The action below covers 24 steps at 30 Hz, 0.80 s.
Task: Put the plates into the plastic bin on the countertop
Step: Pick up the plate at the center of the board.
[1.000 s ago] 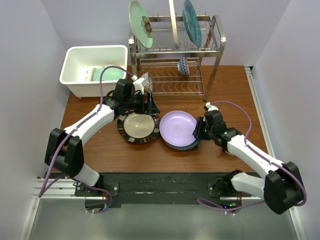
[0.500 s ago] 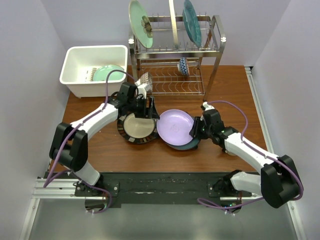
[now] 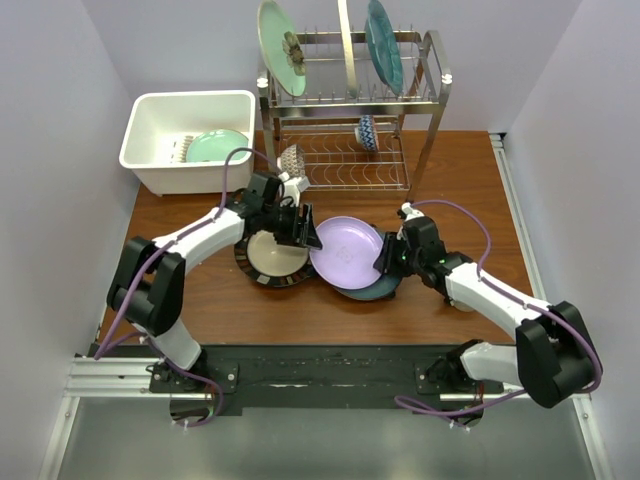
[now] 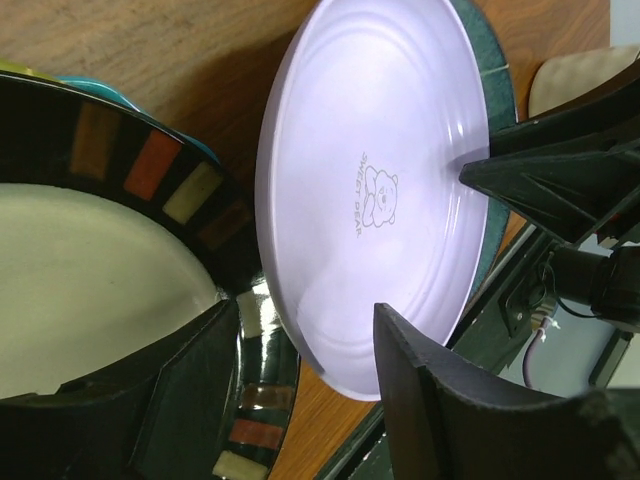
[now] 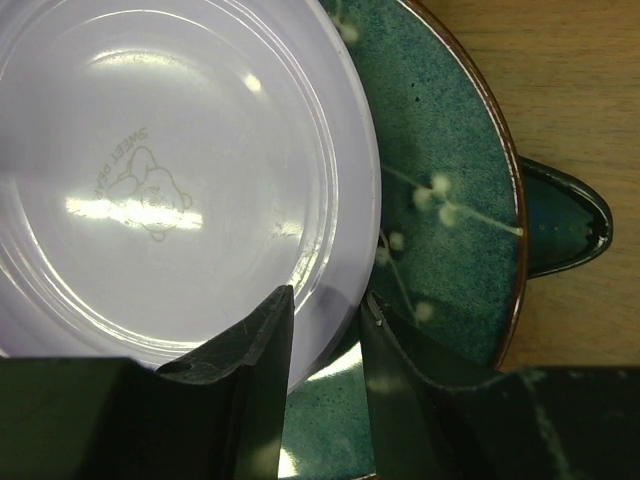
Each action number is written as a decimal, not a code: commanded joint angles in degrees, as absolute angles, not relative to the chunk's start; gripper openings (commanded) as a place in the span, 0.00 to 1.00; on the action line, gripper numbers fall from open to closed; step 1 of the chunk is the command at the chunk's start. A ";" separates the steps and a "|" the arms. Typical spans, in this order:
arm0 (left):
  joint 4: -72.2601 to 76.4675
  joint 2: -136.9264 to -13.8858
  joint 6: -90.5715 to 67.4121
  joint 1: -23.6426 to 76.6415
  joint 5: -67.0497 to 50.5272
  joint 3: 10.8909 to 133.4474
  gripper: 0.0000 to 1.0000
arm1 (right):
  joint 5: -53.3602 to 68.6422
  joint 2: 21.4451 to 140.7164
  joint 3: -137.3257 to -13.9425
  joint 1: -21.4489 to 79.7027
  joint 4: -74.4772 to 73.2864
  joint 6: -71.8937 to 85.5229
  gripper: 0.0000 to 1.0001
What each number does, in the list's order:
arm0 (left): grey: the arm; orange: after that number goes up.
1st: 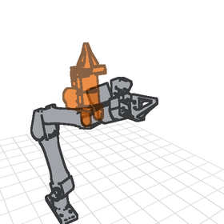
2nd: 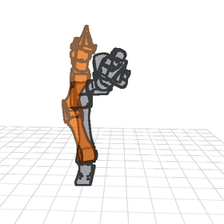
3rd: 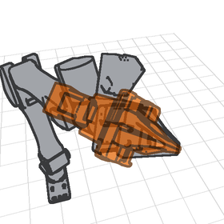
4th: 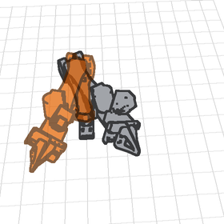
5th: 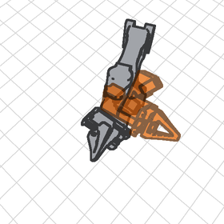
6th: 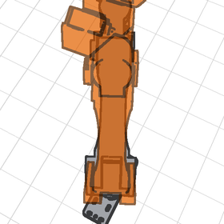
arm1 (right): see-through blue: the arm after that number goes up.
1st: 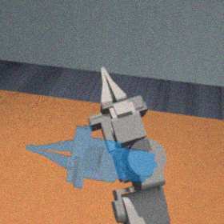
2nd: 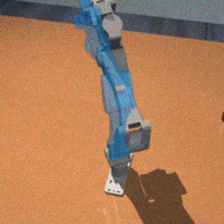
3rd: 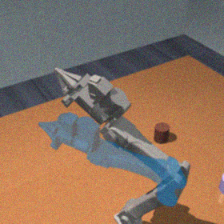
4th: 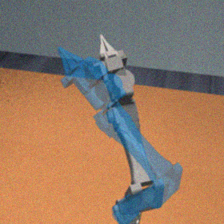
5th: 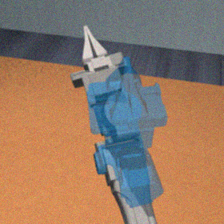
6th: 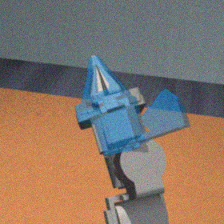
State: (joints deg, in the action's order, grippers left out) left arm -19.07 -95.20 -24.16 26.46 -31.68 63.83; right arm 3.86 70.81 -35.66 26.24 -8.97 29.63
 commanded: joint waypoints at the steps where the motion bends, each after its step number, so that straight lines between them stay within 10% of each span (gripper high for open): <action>1: -18.72 -95.97 -22.41 27.42 -34.28 63.37 0.60 | 5.98 71.01 -35.95 26.46 -5.27 30.41 0.36; 16: -17.40 -97.82 -23.03 28.65 -35.07 63.63 0.40 | 7.65 71.10 -35.51 26.45 -4.04 30.50 0.37; 24: -17.14 -97.73 -22.94 28.83 -34.63 63.19 0.09 | 8.09 70.93 -35.16 26.45 -3.78 30.41 0.39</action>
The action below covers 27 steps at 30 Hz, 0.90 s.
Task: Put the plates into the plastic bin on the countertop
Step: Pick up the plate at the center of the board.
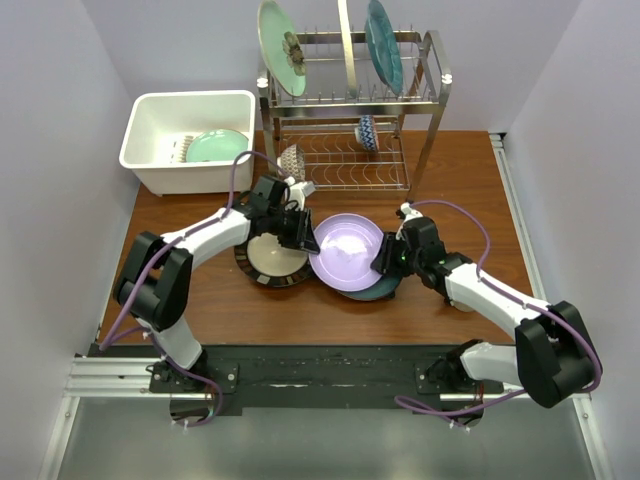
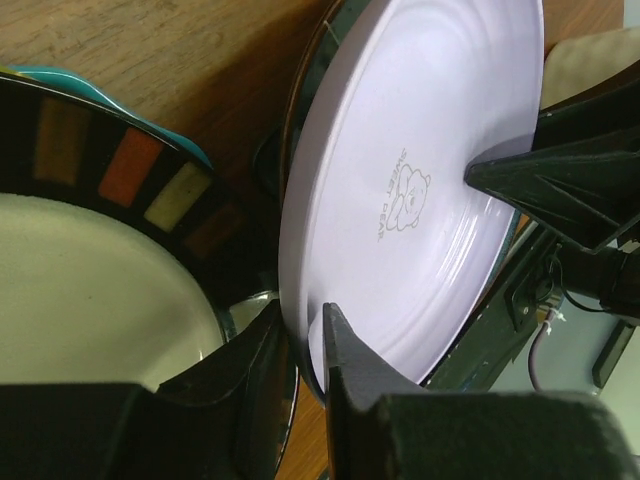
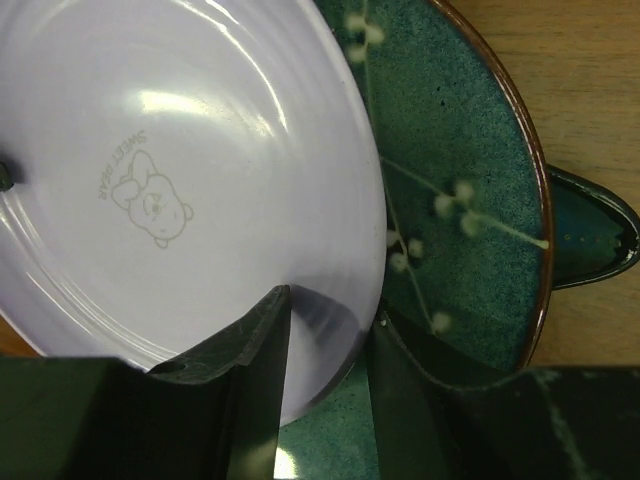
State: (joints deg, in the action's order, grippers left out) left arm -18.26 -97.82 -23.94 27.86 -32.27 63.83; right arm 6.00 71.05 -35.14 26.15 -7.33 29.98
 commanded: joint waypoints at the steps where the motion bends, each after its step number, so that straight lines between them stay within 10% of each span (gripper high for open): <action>1: -17.23 -97.56 -23.03 28.83 -34.45 63.19 0.06 | 8.09 70.93 -35.16 26.46 -3.87 30.32 0.40; 27: -20.12 -94.66 -22.68 28.74 -26.55 66.88 0.00 | 5.01 63.64 -33.14 26.45 -6.33 29.88 0.68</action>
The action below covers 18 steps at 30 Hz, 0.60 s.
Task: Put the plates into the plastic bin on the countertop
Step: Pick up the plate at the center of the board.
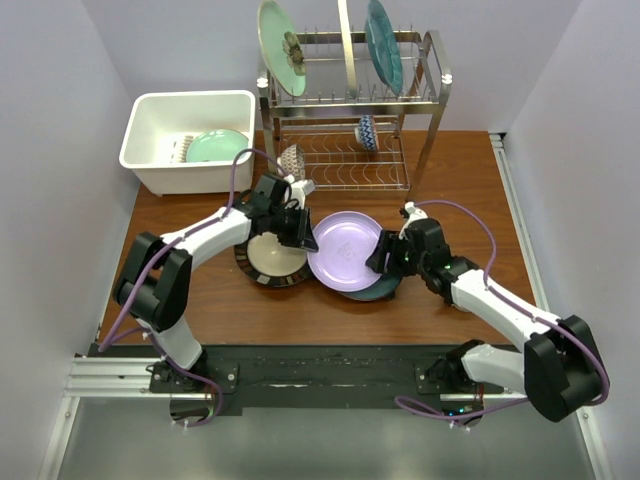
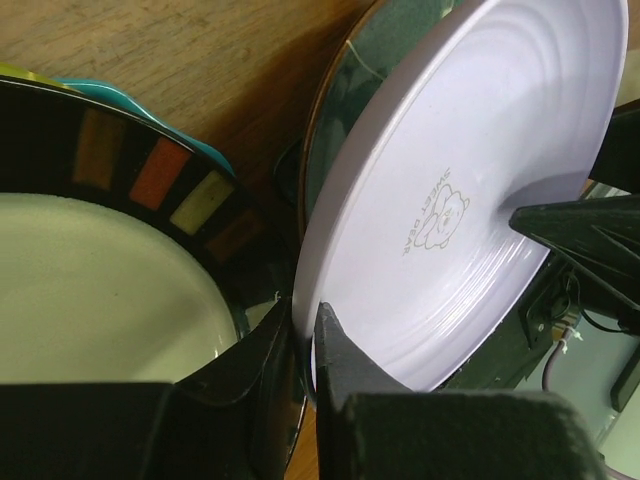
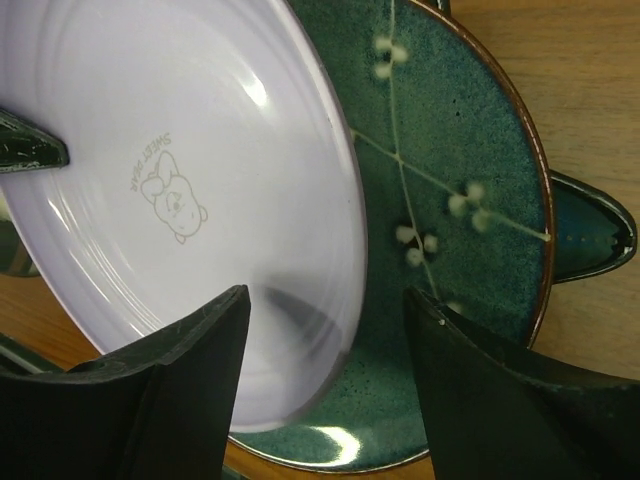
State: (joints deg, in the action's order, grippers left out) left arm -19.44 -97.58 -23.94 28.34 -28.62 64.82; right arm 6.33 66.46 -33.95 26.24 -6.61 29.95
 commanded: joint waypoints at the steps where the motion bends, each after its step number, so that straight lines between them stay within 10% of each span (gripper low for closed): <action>1: -20.21 -94.48 -22.76 28.74 -26.11 66.88 0.00 | 5.10 63.11 -32.96 26.37 -6.15 29.88 0.70; 18: -21.36 -89.74 -23.38 27.07 -23.91 66.62 0.00 | 9.75 54.32 -29.71 26.46 -2.73 29.71 0.81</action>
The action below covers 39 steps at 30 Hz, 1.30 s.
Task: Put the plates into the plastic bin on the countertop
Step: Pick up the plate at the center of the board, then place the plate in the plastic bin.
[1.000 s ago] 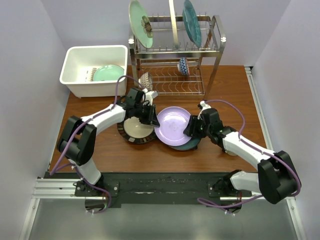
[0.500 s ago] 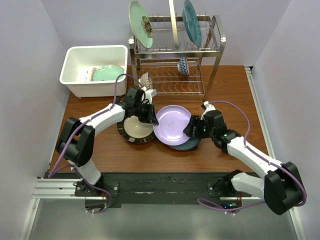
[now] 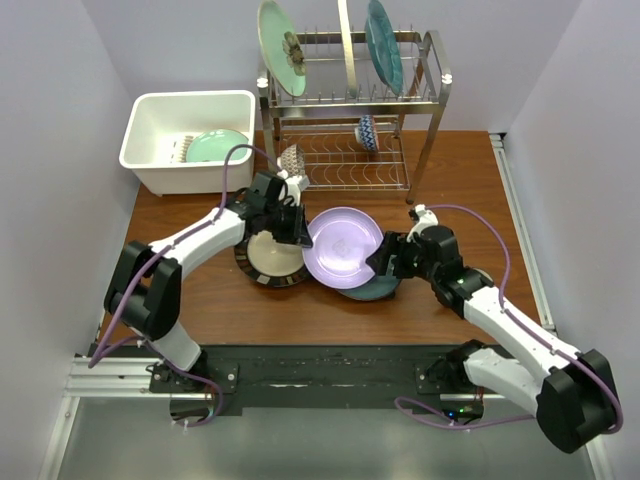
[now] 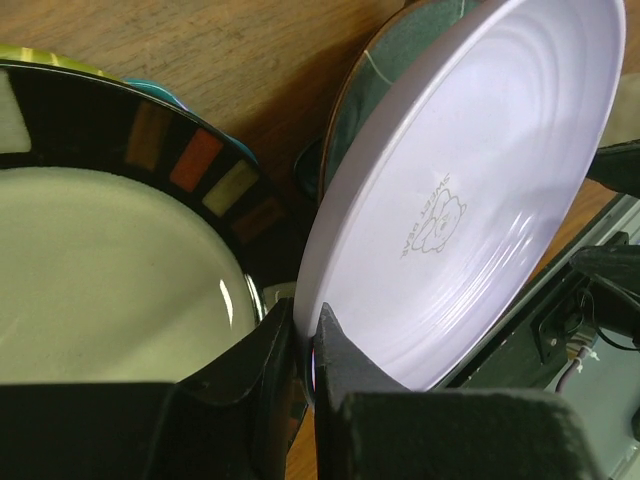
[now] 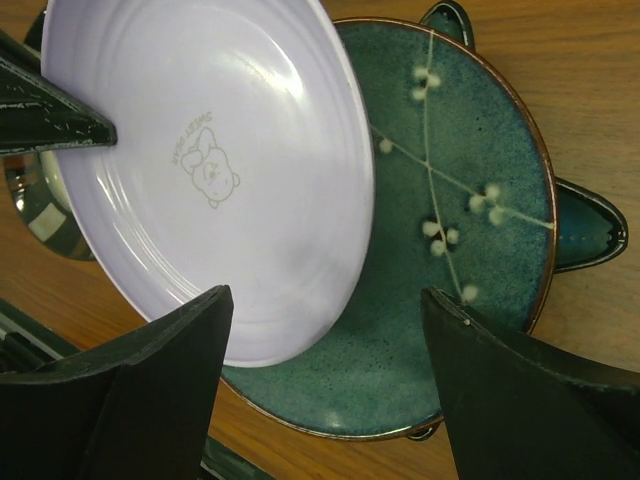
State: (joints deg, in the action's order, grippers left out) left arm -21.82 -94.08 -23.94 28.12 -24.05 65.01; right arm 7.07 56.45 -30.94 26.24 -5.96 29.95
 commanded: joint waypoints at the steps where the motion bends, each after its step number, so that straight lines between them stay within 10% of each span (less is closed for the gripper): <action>1: -21.27 -89.39 -23.38 26.55 -23.99 66.53 0.00 | 9.76 53.71 -29.53 26.37 -2.55 29.71 0.82; 39: -25.13 -80.51 -20.48 15.38 -25.14 67.23 0.00 | 12.22 55.37 -30.50 26.37 -2.55 26.98 0.91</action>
State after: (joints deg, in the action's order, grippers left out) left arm -25.52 -83.68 -21.52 16.64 -24.86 64.99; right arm 10.37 55.57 -29.45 26.24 -4.71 28.23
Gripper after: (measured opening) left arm 0.159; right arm 0.901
